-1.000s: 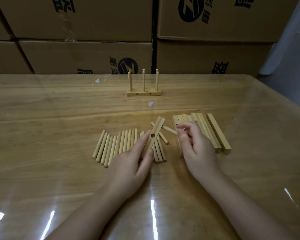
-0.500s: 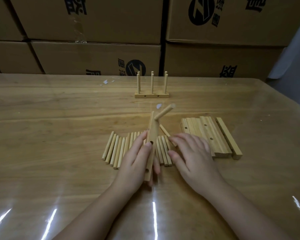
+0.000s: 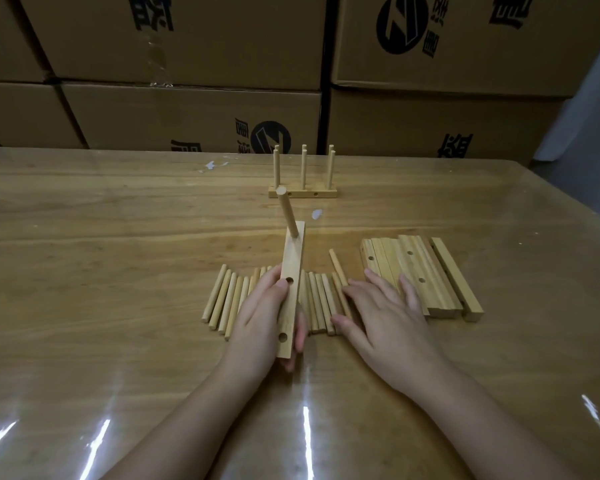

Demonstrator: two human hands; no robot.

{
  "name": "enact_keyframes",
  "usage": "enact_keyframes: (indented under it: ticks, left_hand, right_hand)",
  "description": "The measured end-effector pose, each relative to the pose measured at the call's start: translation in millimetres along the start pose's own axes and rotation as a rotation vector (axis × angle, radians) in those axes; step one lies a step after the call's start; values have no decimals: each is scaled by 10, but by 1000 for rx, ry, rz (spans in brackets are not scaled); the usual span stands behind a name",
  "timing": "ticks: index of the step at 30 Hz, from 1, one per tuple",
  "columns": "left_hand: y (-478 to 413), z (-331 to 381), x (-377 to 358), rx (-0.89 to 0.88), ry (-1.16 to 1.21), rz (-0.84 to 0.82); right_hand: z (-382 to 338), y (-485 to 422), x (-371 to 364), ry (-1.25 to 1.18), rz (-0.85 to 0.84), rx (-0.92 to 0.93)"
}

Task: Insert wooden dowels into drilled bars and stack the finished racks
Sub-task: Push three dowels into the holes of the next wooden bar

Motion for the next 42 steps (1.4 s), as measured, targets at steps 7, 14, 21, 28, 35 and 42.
enact_keyframes:
  ticks: [7,14,21,28,35,42]
  left_hand:
    - [-2,11,-2,-14,-18,26]
    - [-1,7,0,13,29,-2]
    - [0,-1,-23,20,49,-17]
    - [23,4,-6,-19,101,-57]
    - [9,-33,26,15,179,-30]
    - [-9,-56,16,40,129,-17]
  right_hand:
    - [14,-6,-30,10,23,5]
    - [13,-3,-30,1,21,-3]
    - [7,4,-20,10,7,-17]
    - [-1,-5,-21,-2,14,-27]
    - [-3,-5,-21,18,9,-28]
    - [-8,8,13,-43,129,-23]
Point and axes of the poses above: each hand's wrist, its own y-axis away from the middle knuckle, its own x-axis out of the back of the hand, z = x × y, the point moved 1 cm from there along -y, towards the middle knuckle, and after that the axes turned 12 degrees about -z, right-handed, at the moved point
